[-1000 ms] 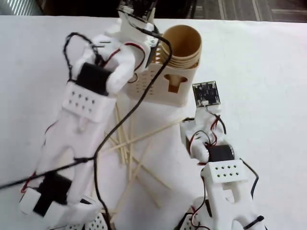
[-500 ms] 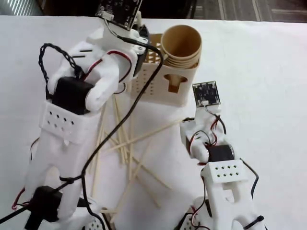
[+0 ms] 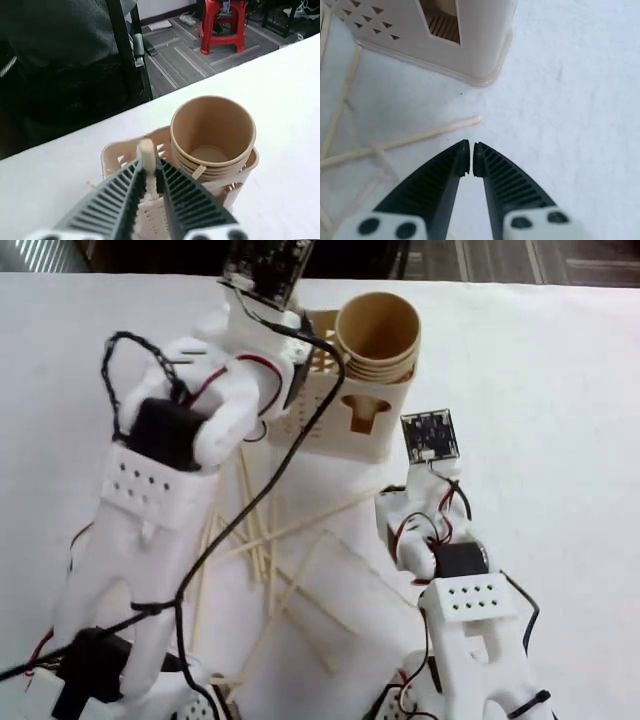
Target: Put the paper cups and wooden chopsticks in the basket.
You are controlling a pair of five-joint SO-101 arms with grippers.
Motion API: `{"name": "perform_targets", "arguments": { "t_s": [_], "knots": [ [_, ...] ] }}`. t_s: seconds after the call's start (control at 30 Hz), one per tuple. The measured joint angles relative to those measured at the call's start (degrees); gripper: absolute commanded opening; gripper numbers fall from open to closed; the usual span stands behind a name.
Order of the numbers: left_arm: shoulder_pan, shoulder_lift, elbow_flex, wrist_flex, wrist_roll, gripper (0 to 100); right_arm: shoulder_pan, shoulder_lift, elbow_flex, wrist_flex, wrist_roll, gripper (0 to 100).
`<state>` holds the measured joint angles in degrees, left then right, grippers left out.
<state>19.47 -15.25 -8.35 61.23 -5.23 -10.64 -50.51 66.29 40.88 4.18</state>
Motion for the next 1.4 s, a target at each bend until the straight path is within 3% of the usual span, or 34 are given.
{"name": "perform_targets", "arguments": {
  "t_s": [0.07,0.37,0.57,0.77,0.93,1.13,1.4],
  "knots": [
    [-0.79,0.0,1.93,-1.05,0.0,25,0.0,0.0,0.09,0.0,0.0,3.1],
    [-5.71,-0.09,-1.93,0.35,0.0,26,0.09,0.0,0.09,0.0,0.0,3.1],
    [-6.07,-0.09,-11.52,12.22,0.0,25,0.0,0.0,0.09,0.0,0.0,3.1],
    [-8.18,-0.18,-25.76,27.08,0.0,16,0.0,0.0,0.09,0.0,0.09,3.1],
    [-10.9,-0.97,-34.81,37.8,-2.2,15,0.0,0.0,0.09,0.26,4.04,3.1],
    [-16.97,-4.57,-35.78,40.7,-2.46,15,-0.53,0.0,-7.38,12.66,5.54,3.2],
    [-24.09,-20.48,-20.31,40.62,-2.46,15,-14.24,0.0,-15.65,27.43,8.26,3.2]
  ]
}}
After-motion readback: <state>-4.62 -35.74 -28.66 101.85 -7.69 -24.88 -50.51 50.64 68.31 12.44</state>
